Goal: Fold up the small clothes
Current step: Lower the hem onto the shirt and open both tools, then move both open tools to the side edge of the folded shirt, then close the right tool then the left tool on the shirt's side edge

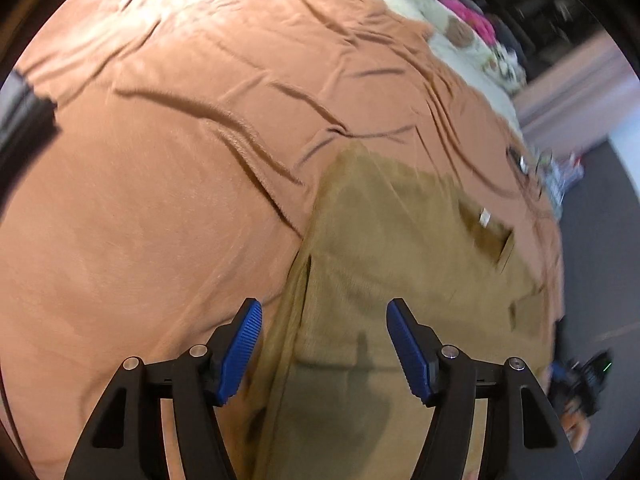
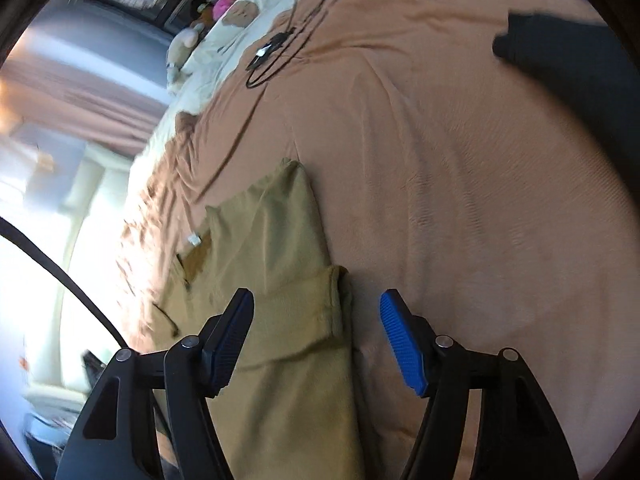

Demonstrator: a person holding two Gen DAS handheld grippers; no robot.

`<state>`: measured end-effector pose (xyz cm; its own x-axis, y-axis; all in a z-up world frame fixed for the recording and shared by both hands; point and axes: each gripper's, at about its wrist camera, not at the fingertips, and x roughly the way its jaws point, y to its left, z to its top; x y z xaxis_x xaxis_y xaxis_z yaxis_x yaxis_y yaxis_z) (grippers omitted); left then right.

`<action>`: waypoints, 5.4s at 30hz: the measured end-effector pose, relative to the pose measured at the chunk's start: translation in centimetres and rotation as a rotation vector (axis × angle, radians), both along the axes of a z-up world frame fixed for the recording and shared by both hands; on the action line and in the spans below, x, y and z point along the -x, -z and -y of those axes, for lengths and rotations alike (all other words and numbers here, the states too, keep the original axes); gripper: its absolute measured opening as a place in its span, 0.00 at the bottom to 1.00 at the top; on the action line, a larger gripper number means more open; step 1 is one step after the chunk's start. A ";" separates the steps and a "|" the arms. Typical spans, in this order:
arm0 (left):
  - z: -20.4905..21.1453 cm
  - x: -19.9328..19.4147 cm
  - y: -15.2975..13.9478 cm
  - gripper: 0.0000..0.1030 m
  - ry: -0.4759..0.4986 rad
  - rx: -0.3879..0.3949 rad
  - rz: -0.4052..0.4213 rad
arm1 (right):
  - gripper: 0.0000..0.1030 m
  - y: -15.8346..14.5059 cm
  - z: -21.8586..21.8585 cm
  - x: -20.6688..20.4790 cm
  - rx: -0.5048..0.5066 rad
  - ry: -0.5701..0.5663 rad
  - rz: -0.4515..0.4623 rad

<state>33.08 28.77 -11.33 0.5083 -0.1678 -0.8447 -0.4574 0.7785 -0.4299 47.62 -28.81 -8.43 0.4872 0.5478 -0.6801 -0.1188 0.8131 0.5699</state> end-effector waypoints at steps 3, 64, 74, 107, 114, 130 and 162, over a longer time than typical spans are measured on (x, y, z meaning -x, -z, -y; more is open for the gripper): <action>1.0 0.3 -0.1 0.66 0.056 -0.064 -0.034 | 0.62 -0.9 -1.0 1.3 0.100 -0.036 0.022; -1.3 -9.0 3.4 0.76 -0.084 -0.093 -0.107 | 0.62 0.7 -7.1 -5.6 0.267 0.098 0.080; -2.0 -6.9 1.5 0.72 -0.075 -0.097 -0.044 | 0.62 -0.6 -6.2 -2.8 0.280 0.031 0.118; -0.6 -13.7 2.8 0.64 0.049 -0.315 -0.101 | 0.23 1.9 -10.2 -5.9 0.322 -0.083 0.139; -1.8 -12.2 1.8 0.58 0.012 -0.271 -0.076 | 0.01 0.9 -9.3 -4.9 0.326 -0.050 0.206; -0.7 -13.5 2.2 0.30 0.045 -0.187 -0.003 | 0.00 0.3 -8.1 -3.4 0.300 0.001 0.210; -0.4 -14.3 3.6 0.09 0.068 -0.194 -0.036 | 0.01 1.0 -9.0 -4.2 0.278 -0.040 0.187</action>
<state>47.39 29.18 -14.88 0.4699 -0.0329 -0.8821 -0.4134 0.8748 -0.2528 51.81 -19.78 -9.43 0.5997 0.3750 -0.7070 -0.2352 0.9270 0.2922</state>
